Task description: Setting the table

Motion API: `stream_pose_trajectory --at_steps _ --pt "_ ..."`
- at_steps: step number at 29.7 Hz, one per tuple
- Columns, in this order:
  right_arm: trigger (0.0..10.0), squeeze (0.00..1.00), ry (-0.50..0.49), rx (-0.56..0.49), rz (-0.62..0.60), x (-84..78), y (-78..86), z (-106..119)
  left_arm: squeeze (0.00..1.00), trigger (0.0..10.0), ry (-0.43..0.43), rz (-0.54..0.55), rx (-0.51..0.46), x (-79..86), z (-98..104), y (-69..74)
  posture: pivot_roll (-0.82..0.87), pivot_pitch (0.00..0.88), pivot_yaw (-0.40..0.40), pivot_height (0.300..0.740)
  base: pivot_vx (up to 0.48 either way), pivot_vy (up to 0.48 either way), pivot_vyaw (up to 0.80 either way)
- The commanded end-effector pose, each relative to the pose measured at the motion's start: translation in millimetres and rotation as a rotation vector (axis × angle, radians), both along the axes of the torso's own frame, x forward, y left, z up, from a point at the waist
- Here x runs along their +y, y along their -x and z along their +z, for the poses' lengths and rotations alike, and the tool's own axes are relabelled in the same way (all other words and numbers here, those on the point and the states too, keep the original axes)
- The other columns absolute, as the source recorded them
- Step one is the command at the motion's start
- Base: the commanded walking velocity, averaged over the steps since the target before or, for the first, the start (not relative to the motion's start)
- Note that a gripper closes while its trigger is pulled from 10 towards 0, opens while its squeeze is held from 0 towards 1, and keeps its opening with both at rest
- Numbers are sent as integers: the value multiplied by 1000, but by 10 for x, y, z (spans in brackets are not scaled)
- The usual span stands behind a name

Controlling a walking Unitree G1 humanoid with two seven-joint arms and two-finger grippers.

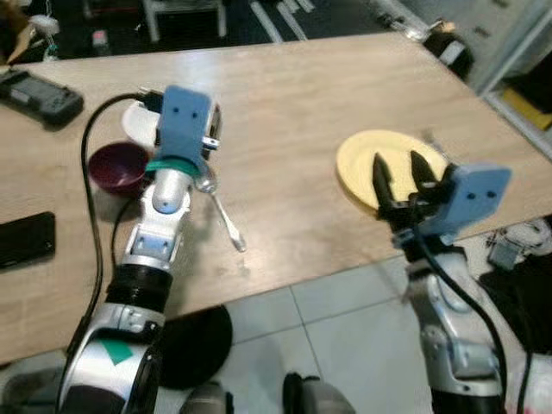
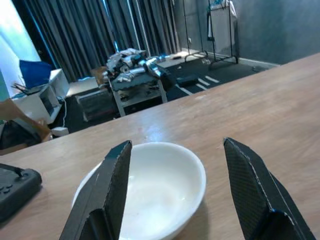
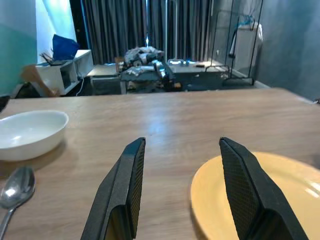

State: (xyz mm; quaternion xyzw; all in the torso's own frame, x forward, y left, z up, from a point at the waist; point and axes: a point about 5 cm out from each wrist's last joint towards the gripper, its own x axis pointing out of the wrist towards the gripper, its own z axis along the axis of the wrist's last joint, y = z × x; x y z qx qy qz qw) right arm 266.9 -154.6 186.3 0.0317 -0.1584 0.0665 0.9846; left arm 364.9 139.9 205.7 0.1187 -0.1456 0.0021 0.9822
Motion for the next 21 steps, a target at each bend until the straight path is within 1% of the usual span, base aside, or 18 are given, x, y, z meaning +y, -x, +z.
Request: stream_pose_trajectory --at_steps 1,11,13,14,15,16,18,19,20,21 --pt "10000 0 6 7 -23 -53 26 -7 0 10000 -3 -29 17 -80 -41 13 29 0 42 740 0 0 0" --pt "10000 0 6 9 -28 -59 37 -9 0 10000 -10 -43 30 -106 -61 20 28 0 42 740 0 0 0" --pt "10000 0 22 16 -29 -58 42 -28 0 10000 -12 -53 77 -128 -114 33 34 0 41 740 0 0 0" --pt "10000 0 22 16 -29 -58 42 -28 0 10000 -12 -53 77 -128 -114 33 34 0 41 740 0 0 0" --pt "10000 0 35 19 -28 -55 44 -36 0 10000 -3 -65 108 -145 -151 50 36 0 42 740 0 0 0" --pt "10000 0 35 19 -28 -55 44 -36 0 10000 -3 -65 108 -145 -151 50 36 0 42 740 0 0 0" --pt "10000 0 66 27 -23 -50 48 -51 0 10000 30 -70 187 -149 -261 94 44 0 42 740 0 0 0" --pt "10000 0 66 27 -23 -50 48 -51 0 10000 30 -70 187 -149 -261 94 44 0 42 740 0 0 0" --pt "10000 0 77 33 -18 -51 51 -65 0 10000 27 -54 224 -126 -343 124 47 2 41 740 0 0 0" --pt "10000 0 86 40 -15 -56 53 -81 0 10000 3 -21 260 -87 -435 150 47 2 41 740 0 0 0"
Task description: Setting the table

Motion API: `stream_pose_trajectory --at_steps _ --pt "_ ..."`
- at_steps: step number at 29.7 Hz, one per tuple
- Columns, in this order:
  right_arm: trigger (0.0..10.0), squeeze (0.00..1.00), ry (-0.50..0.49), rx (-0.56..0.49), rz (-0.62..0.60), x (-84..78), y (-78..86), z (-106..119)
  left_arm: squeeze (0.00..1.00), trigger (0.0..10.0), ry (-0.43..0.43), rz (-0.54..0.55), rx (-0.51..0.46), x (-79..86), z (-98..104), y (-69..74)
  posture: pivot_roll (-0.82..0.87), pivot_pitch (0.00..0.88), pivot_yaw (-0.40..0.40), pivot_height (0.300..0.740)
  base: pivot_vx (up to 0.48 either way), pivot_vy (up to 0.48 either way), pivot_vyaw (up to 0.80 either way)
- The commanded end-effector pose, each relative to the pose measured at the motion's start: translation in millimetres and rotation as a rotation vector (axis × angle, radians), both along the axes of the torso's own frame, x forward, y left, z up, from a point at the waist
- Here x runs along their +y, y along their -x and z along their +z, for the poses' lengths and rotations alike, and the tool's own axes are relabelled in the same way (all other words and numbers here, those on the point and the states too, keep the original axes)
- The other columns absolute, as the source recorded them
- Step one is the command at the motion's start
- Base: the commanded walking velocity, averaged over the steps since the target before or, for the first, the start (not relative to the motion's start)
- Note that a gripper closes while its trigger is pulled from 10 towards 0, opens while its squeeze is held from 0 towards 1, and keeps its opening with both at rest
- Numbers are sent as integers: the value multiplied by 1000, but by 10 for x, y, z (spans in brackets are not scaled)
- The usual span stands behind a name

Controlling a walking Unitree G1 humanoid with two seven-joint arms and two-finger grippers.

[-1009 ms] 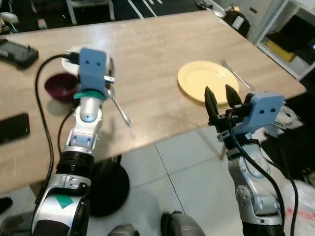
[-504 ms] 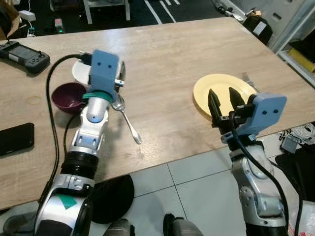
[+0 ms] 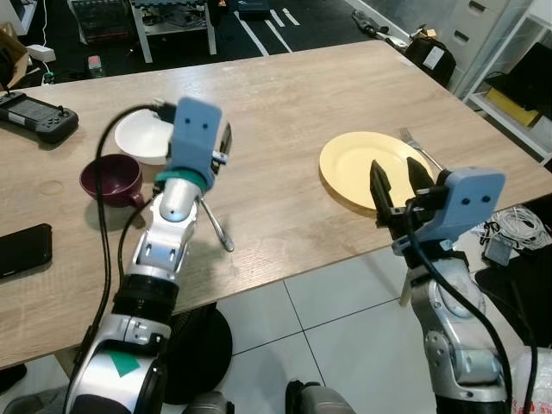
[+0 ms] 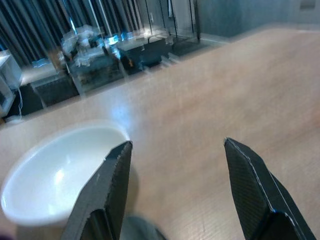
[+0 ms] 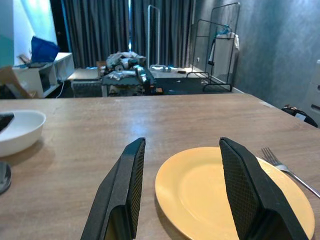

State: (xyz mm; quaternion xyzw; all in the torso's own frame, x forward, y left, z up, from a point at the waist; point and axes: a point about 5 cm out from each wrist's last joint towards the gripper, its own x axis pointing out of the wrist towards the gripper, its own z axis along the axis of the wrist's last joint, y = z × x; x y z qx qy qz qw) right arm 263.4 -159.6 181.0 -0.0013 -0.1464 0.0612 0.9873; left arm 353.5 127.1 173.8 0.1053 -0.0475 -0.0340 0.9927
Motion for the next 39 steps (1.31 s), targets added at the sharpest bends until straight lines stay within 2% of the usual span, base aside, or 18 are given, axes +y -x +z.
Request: stream_pose_trajectory --at_steps 1,3,5,6,9,10,11,13,14,16,17,24,27,29,30,32,36,39 --pt "10000 0 21 20 5 -5 18 -29 0 10000 -21 28 55 41 -117 35 47 2 41 740 0 0 0" --pt "10000 0 29 35 12 -24 21 -62 0 10000 -44 150 141 191 -318 69 54 19 30 740 0 0 0" --pt "10000 0 29 35 12 -24 21 -62 0 10000 -44 150 141 191 -318 69 54 19 30 740 0 0 0" --pt "10000 0 36 43 17 -32 17 -79 192 10000 -28 205 186 254 -398 71 58 24 27 740 0 0 0" --pt "10000 0 36 43 17 -32 17 -79 192 10000 -28 205 186 254 -398 71 58 24 27 740 0 0 0" --pt "10000 0 41 50 26 -32 11 -89 506 10000 -15 244 219 299 -446 68 62 30 25 740 0 0 0" --pt "10000 0 41 50 26 -32 11 -89 506 10000 -15 244 219 299 -446 68 62 30 25 740 0 0 0" --pt "10000 0 52 56 43 -23 -9 -91 55 10000 59 226 348 268 -622 78 64 40 19 740 0 0 0" --pt "10000 0 54 57 46 -22 -14 -89 55 10000 82 206 388 235 -672 85 64 40 19 740 0 0 0" --pt "10000 0 54 57 46 -22 -14 -89 55 10000 82 206 388 235 -672 85 64 40 19 740 0 0 0" --pt "10000 0 56 56 48 -21 -16 -86 0 10000 97 187 418 198 -696 83 63 41 19 740 0 0 0" --pt "10000 0 56 55 43 -19 4 -84 0 10000 85 124 403 49 -640 101 51 42 28 740 0 0 0" --pt "10000 0 56 55 41 -21 9 -87 0 10000 77 121 383 6 -622 108 49 41 29 740 0 0 0" --pt "10000 0 54 55 38 -24 19 -85 0 10000 33 109 260 -61 -447 104 44 42 26 740 0 0 0" --pt "10000 0 54 55 38 -24 19 -85 0 10000 33 109 260 -61 -447 104 44 42 26 740 0 0 0" --pt "10000 0 54 54 37 -25 19 -82 0 10000 33 96 158 -101 -272 106 37 43 24 740 0 0 0" --pt "10000 0 52 53 39 -17 11 -81 0 10000 68 74 122 -165 -167 100 39 39 25 740 0 0 0" --pt "10000 0 51 54 40 -12 4 -87 0 10000 118 58 174 -239 -206 78 41 38 25 740 0 0 0"
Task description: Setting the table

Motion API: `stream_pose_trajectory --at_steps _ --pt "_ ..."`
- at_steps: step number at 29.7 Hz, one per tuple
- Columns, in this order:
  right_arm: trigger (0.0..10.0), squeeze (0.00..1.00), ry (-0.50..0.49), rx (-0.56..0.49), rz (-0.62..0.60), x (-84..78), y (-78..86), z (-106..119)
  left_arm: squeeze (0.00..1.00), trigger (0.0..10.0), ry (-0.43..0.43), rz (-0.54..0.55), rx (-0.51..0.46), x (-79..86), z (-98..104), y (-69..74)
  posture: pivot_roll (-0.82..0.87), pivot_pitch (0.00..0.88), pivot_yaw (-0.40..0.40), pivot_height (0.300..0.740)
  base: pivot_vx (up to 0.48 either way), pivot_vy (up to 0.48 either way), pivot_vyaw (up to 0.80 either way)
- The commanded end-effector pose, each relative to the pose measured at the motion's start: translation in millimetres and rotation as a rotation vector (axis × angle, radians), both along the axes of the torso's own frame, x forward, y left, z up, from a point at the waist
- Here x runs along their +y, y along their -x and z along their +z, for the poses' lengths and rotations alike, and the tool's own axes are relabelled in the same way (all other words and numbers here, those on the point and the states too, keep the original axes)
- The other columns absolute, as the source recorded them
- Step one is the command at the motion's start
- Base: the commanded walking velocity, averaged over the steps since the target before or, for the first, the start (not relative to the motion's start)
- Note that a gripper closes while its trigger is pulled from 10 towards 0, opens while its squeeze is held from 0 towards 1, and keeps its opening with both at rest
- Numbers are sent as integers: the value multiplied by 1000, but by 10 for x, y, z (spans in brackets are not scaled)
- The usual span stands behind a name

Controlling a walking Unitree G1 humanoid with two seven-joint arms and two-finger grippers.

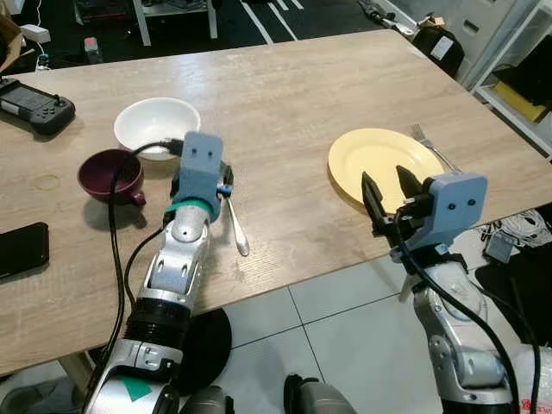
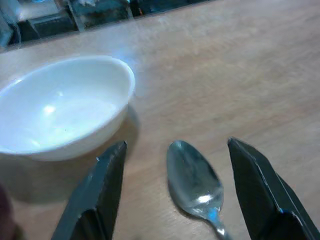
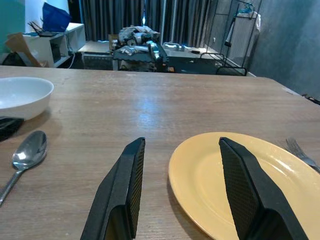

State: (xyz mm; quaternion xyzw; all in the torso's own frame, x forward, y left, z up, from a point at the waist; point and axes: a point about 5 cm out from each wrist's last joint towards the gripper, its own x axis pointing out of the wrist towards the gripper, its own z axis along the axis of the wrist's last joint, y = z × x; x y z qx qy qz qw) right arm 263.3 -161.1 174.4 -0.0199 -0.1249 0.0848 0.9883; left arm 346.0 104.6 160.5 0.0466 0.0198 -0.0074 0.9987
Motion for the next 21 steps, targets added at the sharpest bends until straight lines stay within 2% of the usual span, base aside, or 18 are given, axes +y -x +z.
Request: stream_pose_trajectory --at_steps 1,7,8,10,12,13,14,15,16,17,19,20,21 --pt "10000 0 5 14 -2 4 1 -23 0 10000 25 -9 70 -39 -110 -4 41 38 25 740 0 0 0" --pt "10000 0 7 14 -5 0 1 -27 0 10000 23 34 228 -11 -367 17 31 27 35 740 0 0 0" --pt "10000 0 7 13 -7 -5 5 -27 0 10000 -10 48 194 32 -336 20 32 23 41 740 0 0 0" --pt "10000 0 7 13 -7 -5 5 -27 0 10000 -10 48 194 32 -336 20 32 23 41 740 0 0 0" --pt "10000 0 6 12 -12 -8 11 -28 0 10000 -72 76 119 115 -259 35 40 21 47 740 0 0 0" --pt "10000 0 6 12 -12 -8 11 -28 0 10000 -72 76 119 115 -259 35 40 21 47 740 0 0 0" --pt "10000 0 3 11 -17 -11 14 -33 0 10000 -109 113 71 212 -198 33 42 21 47 740 0 0 0" --pt "10000 0 3 11 -17 -11 14 -33 0 10000 -109 113 71 212 -198 33 42 21 47 740 0 0 0" --pt "10000 0 0 11 -22 -11 14 -40 0 10000 -127 145 43 311 -155 19 54 20 41 740 0 0 0" --pt "10000 0 0 11 -22 -11 14 -40 0 10000 -127 145 43 311 -155 19 54 20 41 740 0 0 0" --pt "10000 0 -5 9 -24 -5 -2 -39 0 10000 -121 230 36 545 -98 -53 66 18 32 740 0 0 0" --pt "10000 0 -5 9 -24 -5 -2 -39 0 10000 -121 230 36 545 -98 -53 66 18 32 740 0 0 0" --pt "10000 0 -6 7 -23 -1 -10 -34 0 10000 -116 256 38 612 -81 -79 66 18 32 740 0 0 0"
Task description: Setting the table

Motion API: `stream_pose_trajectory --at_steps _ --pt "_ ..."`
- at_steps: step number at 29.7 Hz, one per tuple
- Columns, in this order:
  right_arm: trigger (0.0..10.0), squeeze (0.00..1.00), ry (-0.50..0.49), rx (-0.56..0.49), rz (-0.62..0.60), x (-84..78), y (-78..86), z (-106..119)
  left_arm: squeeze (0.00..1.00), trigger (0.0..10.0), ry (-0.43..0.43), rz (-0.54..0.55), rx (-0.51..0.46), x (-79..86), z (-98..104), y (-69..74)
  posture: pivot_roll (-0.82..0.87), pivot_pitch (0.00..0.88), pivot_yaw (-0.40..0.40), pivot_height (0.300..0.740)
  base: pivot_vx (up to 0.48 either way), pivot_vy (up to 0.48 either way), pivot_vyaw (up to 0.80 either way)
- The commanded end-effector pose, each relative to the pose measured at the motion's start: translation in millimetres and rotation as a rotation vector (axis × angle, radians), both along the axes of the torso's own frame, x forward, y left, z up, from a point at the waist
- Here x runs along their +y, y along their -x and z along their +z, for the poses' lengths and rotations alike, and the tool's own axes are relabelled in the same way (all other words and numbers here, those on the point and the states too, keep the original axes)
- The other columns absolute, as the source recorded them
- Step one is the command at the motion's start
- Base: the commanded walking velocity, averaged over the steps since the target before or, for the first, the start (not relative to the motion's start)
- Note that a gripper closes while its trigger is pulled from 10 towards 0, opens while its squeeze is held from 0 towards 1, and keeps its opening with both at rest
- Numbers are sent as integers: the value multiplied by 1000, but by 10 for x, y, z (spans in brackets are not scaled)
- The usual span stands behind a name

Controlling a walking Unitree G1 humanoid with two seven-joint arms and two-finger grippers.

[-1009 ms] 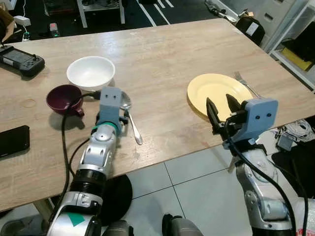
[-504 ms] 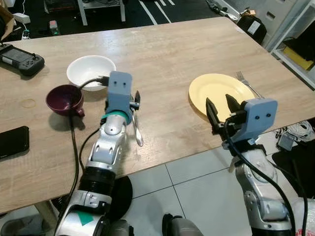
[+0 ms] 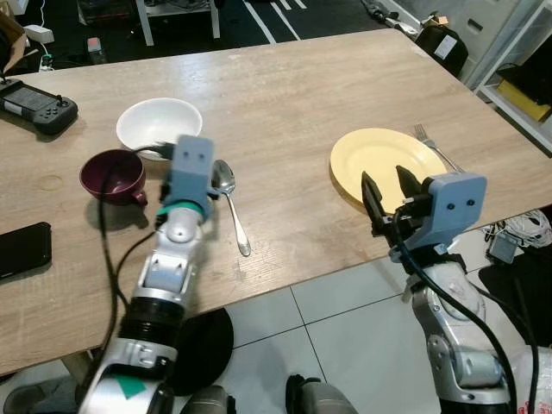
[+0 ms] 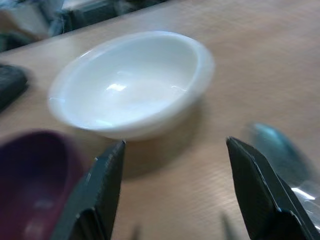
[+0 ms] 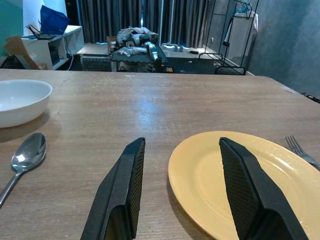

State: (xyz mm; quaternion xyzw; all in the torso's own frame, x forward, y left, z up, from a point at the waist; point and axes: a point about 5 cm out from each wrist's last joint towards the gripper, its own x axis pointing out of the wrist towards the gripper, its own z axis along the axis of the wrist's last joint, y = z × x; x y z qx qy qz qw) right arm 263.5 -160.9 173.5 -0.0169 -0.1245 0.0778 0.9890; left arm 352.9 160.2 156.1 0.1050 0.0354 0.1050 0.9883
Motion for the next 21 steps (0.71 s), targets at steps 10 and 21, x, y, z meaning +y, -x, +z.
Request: stream_pose_trajectory --at_steps 10,21 --pt "10000 0 -14 -2 -6 -14 -46 -4 0 10000 -191 8 -189 180 309 7 82 27 30 740 0 0 0" --pt "10000 0 9 14 68 77 -89 -24 0 10000 12 48 -243 77 279 399 106 37 6 740 0 0 0"
